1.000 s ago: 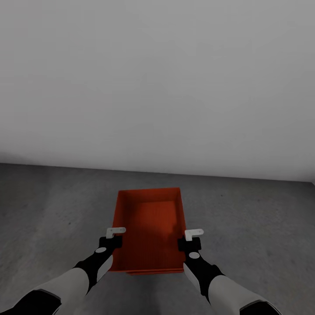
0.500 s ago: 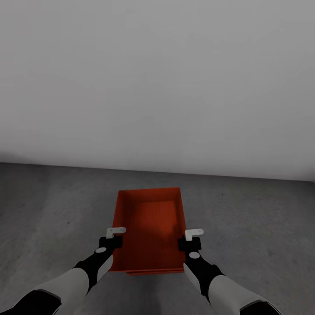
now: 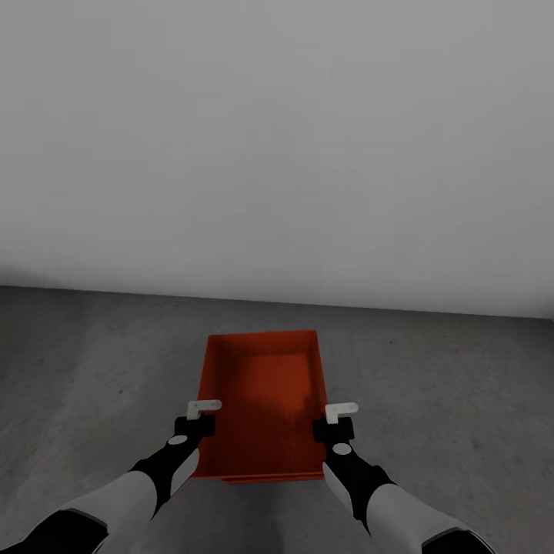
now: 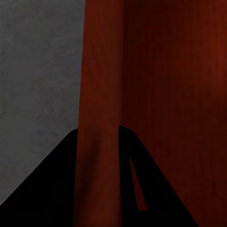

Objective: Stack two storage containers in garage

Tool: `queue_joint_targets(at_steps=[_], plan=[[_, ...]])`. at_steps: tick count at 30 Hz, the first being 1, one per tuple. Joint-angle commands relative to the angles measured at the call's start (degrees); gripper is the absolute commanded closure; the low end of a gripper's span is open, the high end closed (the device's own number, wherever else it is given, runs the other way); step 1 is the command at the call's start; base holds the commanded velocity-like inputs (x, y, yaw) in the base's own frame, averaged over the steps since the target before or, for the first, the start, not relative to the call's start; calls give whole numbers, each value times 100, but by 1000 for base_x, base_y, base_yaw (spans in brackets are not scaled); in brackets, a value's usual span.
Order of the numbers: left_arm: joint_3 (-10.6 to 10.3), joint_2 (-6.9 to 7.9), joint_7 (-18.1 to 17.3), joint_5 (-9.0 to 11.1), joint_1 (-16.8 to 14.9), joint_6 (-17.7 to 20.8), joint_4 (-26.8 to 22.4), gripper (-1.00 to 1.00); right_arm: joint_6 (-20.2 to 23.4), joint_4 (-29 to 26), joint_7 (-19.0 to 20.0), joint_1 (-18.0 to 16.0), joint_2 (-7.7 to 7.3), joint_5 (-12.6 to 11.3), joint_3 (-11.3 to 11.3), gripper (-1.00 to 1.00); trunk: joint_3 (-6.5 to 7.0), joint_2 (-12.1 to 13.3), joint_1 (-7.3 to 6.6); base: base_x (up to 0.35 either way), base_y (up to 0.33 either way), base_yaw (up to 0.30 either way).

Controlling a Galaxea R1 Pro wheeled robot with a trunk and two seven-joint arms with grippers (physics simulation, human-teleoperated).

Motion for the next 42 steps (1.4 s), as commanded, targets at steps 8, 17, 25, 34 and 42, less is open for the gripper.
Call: queue_joint_targets(at_steps=[8, 17, 25, 34, 42], plan=[[-6, 3, 31, -27, -6, -26, -16, 100, -35, 147, -40, -4, -85, -114, -18, 100, -3, -2, 0, 0, 0, 0], [-1, 3, 29, -22, -6, -26, -8, 100, -36, 146, -40, -4, -85, -115, -18, 100, -3, -2, 0, 0, 0, 0], [2, 8, 29, -18, -6, -26, -11, 100, -35, 148, -39, -4, -73, -96, -16, 100, -3, -2, 0, 0, 0, 0], [2, 8, 29, -18, -6, -26, -13, 100, -41, 148, -38, -4, -63, -122, -20, 100, -3, -2, 0, 0, 0, 0], [2, 10, 29, -11, -6, -26, -9, 100, -34, 145, -40, -4, -73, -130, -34, 100, -3, -2, 0, 0, 0, 45]])
